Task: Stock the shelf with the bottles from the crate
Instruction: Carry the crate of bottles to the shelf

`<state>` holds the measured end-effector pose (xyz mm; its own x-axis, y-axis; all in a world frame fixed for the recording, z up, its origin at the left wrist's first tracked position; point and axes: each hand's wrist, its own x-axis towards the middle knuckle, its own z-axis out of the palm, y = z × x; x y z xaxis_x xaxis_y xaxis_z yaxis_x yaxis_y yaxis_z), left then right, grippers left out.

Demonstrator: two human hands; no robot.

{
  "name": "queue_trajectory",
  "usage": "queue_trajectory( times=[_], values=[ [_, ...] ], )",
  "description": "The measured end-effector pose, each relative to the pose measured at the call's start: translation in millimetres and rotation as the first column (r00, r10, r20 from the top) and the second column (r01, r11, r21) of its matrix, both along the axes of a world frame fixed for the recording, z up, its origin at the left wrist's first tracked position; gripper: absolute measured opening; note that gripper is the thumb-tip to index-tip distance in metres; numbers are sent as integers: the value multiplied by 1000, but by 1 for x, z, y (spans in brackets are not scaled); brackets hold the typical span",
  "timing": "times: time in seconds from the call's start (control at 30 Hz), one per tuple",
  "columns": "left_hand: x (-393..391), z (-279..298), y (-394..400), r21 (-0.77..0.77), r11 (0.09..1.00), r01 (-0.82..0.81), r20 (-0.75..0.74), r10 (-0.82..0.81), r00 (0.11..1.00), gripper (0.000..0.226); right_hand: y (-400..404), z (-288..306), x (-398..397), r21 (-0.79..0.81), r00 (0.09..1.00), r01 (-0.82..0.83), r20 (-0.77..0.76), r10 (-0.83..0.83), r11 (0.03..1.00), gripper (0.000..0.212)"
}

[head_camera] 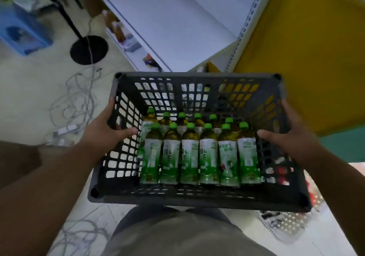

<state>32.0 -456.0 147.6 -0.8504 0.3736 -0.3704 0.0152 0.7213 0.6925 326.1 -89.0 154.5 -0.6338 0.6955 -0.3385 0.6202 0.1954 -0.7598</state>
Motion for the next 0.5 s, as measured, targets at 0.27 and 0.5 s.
queue_trajectory(
  times=[0.27, 0.5],
  values=[
    [-43, 13, -213, 14, 950, -311, 23, 311, 950, 119, -136, 11, -166, 16, 958, -287, 0, 287, 958, 119],
    [-92, 44, -346, -52, 867, -495, 10, 496, 868, 119, -250, 23, -313, -67, 901, -433, -23, 433, 899, 118]
  ],
)
